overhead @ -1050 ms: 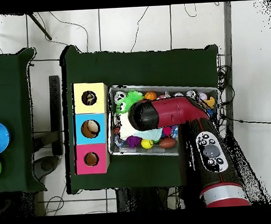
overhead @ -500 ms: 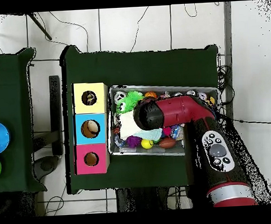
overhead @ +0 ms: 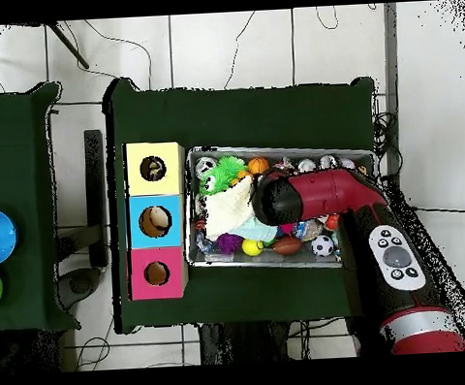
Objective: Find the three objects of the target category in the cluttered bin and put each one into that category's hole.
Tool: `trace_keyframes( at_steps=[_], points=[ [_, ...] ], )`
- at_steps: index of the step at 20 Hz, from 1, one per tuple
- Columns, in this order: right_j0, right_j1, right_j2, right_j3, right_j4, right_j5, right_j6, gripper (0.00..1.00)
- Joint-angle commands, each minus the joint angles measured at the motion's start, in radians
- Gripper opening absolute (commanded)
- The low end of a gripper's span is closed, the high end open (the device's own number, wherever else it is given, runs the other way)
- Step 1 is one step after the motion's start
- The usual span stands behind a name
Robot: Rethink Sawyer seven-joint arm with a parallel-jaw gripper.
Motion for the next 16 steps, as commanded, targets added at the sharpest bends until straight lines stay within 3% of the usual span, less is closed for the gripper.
trace_keyframes(
  at_steps=[1, 16],
  points=[
    [-0.035, 0.042, 0.103, -0.005, -0.096, -0.031, -0.192, 1.00],
    [-0.035, 0.150, 0.094, -0.072, -0.181, -0.057, -0.141, 1.00]
  ],
)
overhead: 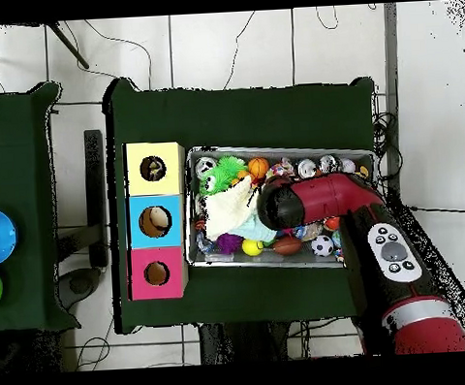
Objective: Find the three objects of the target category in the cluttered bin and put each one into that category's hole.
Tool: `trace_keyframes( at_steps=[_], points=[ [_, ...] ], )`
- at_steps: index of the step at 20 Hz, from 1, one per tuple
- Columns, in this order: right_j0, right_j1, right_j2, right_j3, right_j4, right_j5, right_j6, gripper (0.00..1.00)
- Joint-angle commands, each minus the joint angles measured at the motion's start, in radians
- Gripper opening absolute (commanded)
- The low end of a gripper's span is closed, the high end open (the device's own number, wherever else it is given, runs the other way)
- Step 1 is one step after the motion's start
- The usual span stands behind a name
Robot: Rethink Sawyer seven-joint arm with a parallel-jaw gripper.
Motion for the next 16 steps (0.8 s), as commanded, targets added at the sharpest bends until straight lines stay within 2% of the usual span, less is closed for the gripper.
trace_keyframes(
  at_steps=[1, 13, 14, 16],
  points=[
    [-0.008, 0.098, 0.075, -0.072, -0.095, -0.057, -0.138, 1.00],
    [-0.003, 0.101, 0.087, -0.084, -0.103, -0.011, -0.175, 1.00],
    [-0.002, 0.100, 0.088, -0.085, -0.104, -0.007, -0.176, 0.00],
    [-0.001, 0.100, 0.089, -0.086, -0.103, -0.005, -0.178, 0.00]
  ],
)
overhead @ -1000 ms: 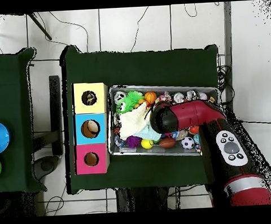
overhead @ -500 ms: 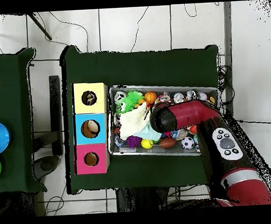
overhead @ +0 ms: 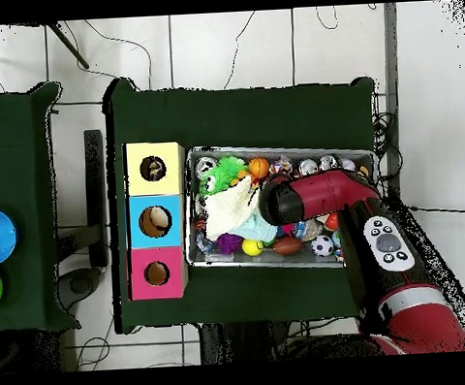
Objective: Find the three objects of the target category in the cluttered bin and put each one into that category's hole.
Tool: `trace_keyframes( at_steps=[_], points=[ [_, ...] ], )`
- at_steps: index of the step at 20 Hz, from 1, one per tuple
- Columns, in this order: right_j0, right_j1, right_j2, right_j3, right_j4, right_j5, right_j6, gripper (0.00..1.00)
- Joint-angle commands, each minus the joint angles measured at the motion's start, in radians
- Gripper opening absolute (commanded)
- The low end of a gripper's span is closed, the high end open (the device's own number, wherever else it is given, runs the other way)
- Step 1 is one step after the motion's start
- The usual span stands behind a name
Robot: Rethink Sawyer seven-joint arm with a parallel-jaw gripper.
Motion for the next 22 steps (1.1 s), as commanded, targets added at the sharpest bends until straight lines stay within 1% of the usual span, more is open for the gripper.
trace_keyframes(
  at_steps=[1, 7, 9, 10, 13, 16, 19, 22],
  points=[
    [0.000, 0.043, 0.087, -0.033, -0.064, 0.009, -0.177, 0.00],
    [0.007, 0.041, 0.082, -0.026, -0.068, 0.007, -0.170, 0.00],
    [0.013, 0.029, 0.077, -0.019, -0.061, -0.004, -0.143, 0.00],
    [0.013, 0.020, 0.083, -0.014, -0.051, 0.010, -0.148, 0.00],
    [-0.001, -0.039, 0.111, 0.028, -0.004, 0.054, -0.163, 0.00],
    [-0.009, -0.113, 0.141, 0.074, 0.057, 0.119, -0.174, 0.00],
    [-0.006, -0.166, 0.154, 0.094, 0.101, 0.170, -0.169, 0.00],
    [0.001, -0.205, 0.160, 0.110, 0.128, 0.203, -0.167, 0.00]
  ],
)
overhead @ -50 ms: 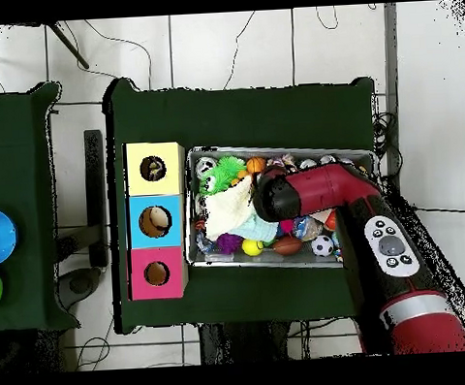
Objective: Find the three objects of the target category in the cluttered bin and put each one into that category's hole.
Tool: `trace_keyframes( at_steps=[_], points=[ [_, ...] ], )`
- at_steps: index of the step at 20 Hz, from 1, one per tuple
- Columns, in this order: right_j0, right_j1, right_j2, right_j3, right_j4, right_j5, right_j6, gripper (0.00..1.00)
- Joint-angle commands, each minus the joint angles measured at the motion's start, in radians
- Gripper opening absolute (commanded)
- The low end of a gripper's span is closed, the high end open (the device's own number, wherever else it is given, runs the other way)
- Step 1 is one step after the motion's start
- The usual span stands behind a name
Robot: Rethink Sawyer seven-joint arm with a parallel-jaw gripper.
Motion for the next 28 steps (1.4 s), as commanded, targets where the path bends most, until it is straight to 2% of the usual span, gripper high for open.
trace_keyframes(
  at_steps=[1, 6, 17, 28],
  points=[
    [0.005, -0.118, 0.105, 0.083, 0.076, 0.179, -0.163, 0.00],
    [0.037, -0.169, 0.097, 0.094, 0.109, 0.226, -0.134, 0.00],
    [0.086, -0.253, 0.074, 0.150, 0.169, 0.253, -0.078, 0.00],
    [0.164, -0.285, 0.021, 0.165, 0.279, 0.314, 0.042, 0.00]
  ],
)
